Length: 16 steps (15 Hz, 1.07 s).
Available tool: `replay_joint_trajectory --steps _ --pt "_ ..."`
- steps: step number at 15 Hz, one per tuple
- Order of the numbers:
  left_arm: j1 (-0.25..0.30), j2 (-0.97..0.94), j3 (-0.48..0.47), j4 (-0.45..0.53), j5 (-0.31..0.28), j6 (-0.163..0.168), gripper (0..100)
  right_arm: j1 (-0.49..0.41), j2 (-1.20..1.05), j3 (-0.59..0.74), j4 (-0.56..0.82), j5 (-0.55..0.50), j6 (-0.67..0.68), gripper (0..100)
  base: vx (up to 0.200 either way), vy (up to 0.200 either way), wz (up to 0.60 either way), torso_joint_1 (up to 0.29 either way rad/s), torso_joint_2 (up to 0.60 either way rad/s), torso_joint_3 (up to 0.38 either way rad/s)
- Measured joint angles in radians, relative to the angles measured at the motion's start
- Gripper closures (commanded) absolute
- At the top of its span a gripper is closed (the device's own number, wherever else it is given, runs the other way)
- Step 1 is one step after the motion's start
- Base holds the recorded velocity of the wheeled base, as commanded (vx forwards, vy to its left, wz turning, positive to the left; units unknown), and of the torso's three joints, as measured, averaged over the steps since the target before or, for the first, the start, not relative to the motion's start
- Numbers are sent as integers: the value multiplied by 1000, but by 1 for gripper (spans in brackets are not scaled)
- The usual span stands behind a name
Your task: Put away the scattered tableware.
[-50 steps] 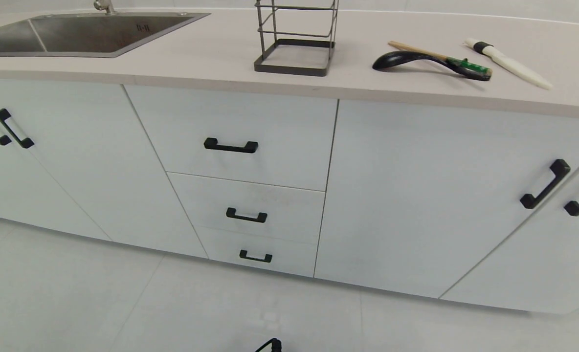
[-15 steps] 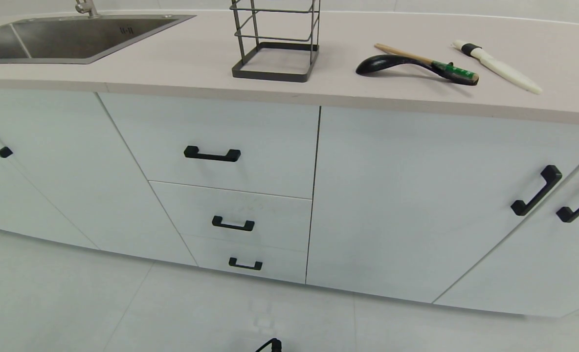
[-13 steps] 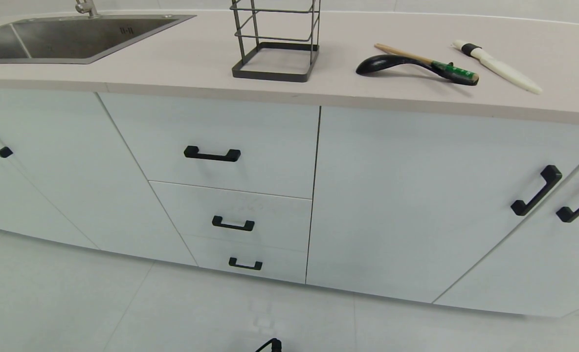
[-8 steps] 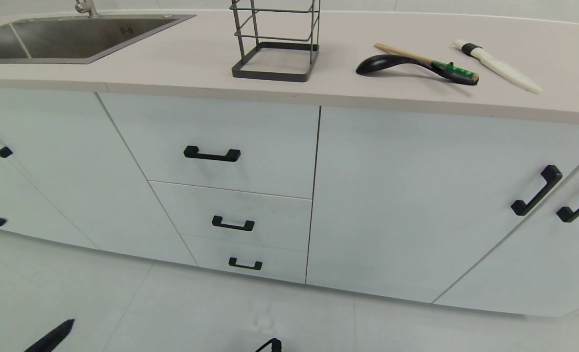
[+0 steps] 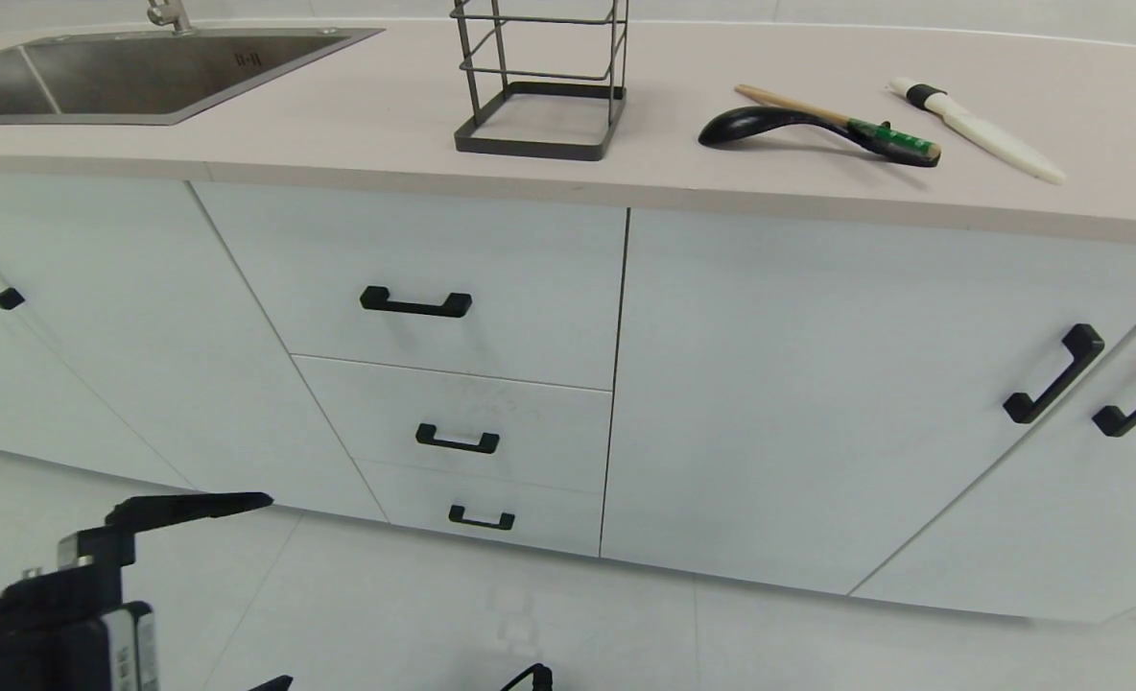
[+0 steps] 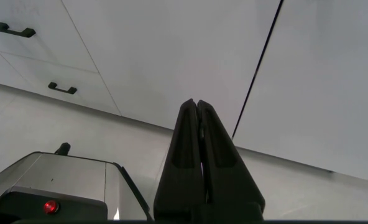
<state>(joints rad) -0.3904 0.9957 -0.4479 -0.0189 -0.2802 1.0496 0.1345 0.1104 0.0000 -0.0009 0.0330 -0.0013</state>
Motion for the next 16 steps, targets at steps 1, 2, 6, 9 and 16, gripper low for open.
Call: replay_joint_trajectory --steps 1,2,6,9,16 --pt "-12 52 -8 -33 3 9 0 0 0 0 0 0 0 100 0 0 0 0 0 0" --pt "-26 113 -9 -76 5 25 0 0 0 0 0 0 0 100 0 0 0 0 0 0" --pt "-63 361 54 -401 -10 77 0 0 0 0 0 0 0 100 0 0 0 0 0 0" --pt "-61 503 24 -466 -9 95 0 0 0 0 0 0 0 100 0 0 0 0 0 0" --pt "90 786 -136 -469 -8 297 0 1 0 0 0 0 0 100 0 0 0 0 0 0"
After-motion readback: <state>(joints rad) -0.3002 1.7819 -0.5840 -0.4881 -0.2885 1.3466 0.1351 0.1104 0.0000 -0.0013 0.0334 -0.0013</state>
